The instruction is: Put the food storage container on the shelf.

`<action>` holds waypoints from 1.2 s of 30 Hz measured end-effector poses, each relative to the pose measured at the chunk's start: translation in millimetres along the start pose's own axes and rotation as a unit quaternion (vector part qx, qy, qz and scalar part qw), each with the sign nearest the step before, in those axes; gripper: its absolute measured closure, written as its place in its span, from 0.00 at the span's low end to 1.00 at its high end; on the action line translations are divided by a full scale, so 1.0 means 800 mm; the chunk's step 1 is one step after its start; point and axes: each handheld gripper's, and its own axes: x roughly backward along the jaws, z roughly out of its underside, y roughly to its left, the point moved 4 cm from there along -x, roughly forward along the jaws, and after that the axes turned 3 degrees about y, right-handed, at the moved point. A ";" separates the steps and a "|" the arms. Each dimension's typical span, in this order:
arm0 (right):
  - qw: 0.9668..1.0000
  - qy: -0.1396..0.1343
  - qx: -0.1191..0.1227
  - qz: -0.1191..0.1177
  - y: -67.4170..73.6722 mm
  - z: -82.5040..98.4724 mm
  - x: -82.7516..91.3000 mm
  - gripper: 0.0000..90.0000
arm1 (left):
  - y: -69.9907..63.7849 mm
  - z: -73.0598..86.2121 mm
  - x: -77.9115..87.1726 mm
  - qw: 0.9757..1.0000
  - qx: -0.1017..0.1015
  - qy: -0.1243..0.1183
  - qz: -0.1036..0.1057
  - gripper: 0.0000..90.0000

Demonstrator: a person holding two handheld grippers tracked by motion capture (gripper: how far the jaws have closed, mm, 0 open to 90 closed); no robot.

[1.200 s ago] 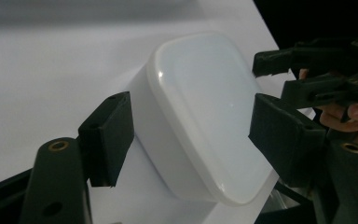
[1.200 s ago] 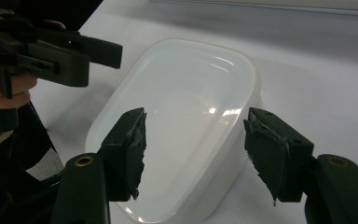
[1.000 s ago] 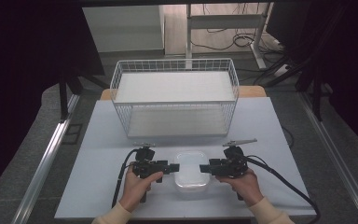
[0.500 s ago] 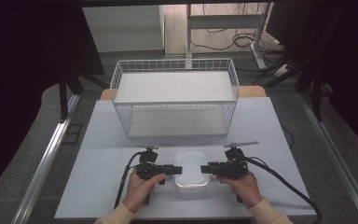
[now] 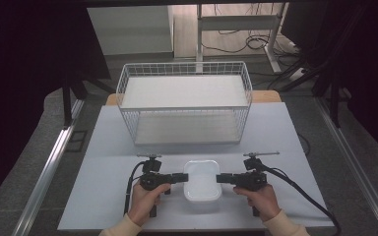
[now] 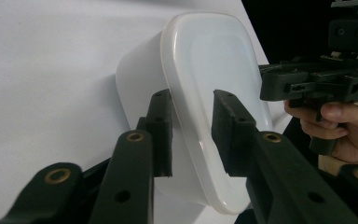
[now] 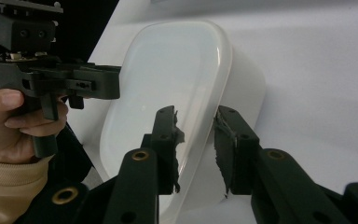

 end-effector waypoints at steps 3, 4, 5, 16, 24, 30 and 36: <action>1.000 -0.005 0.007 -0.005 0.006 0.002 0.006 0.82 | -0.003 0.001 0.004 1.000 -0.005 -0.006 0.001 0.81; 1.000 -0.005 0.007 -0.005 0.006 0.002 0.006 0.82 | -0.004 0.001 0.006 1.000 -0.008 -0.007 -0.001 0.81; 1.000 -0.007 0.007 -0.006 0.007 0.002 0.007 0.83 | -0.006 0.001 0.007 1.000 -0.011 -0.010 0.000 0.81; 0.999 -0.023 0.037 -0.007 0.013 0.000 0.014 0.89 | -0.011 0.000 0.016 0.999 -0.041 -0.020 -0.001 0.88; 0.999 -0.026 0.043 -0.008 0.014 0.000 0.015 0.89 | -0.012 -0.001 0.019 0.998 -0.057 -0.022 0.006 0.88; 0.998 -0.034 0.052 -0.008 0.019 -0.002 0.019 0.89 | -0.017 -0.003 0.024 0.997 -0.073 -0.028 0.010 0.88; 0.997 -0.043 0.059 -0.010 0.023 -0.005 0.024 0.89 | -0.025 -0.008 0.029 0.996 -0.085 -0.032 0.008 0.89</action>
